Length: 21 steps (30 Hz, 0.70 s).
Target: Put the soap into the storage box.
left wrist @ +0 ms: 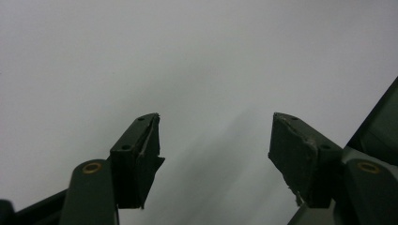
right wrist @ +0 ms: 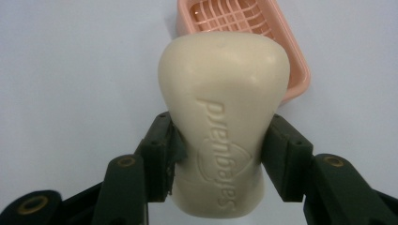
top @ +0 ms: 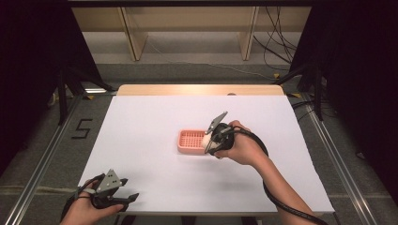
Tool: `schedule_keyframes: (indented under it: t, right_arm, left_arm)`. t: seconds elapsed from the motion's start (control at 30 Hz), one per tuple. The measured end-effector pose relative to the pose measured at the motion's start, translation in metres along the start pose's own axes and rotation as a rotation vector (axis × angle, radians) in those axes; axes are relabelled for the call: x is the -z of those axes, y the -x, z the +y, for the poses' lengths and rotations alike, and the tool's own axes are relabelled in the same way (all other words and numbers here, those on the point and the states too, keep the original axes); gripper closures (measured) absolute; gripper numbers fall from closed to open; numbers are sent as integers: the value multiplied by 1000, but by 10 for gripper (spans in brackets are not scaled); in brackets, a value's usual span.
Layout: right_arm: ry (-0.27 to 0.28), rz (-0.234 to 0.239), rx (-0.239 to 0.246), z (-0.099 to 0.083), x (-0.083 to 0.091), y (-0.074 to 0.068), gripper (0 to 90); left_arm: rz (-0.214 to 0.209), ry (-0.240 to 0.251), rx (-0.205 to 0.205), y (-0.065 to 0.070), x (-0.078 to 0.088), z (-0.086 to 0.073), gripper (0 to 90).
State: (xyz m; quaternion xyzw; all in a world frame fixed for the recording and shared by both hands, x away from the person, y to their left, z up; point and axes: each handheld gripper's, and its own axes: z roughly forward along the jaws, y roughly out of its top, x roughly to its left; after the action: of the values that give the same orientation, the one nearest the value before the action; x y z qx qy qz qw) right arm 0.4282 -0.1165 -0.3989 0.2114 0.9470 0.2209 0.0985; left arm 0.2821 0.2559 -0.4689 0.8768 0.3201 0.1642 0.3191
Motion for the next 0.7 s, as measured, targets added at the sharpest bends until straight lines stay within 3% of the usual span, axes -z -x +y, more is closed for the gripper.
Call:
schedule_keyframes:
  t: [0.07,0.1,0.3,0.33,0.37,0.4,0.43,0.47,0.7]
  right_arm:
    - [7,7,21,1,-1,2,506]
    - [4,0,10,2,-1,2,506]
    - [2,-6,15,6,-1,3,506]
    - [6,-5,30,7,-2,4,506]
    - [3,-5,30,8,-2,4,506]
    - [4,-6,33,8,-2,5,506]
    - [3,-6,32,9,-2,5,506]
    - [-1,-8,16,9,-1,4,506]
    - [1,-16,41,13,-1,8,506]
  left_arm:
    - [0,13,21,1,0,-1,335]
    - [8,6,-33,-2,2,0,335]
    - [8,14,-14,-1,2,-1,335]
    - [8,15,24,1,3,-2,335]
    - [13,20,-13,-1,3,-1,335]
    - [18,15,-19,-2,3,-2,335]
    - [15,13,5,-1,3,-2,335]
    - [19,43,49,2,1,-3,335]
    - [15,45,64,3,2,-4,335]
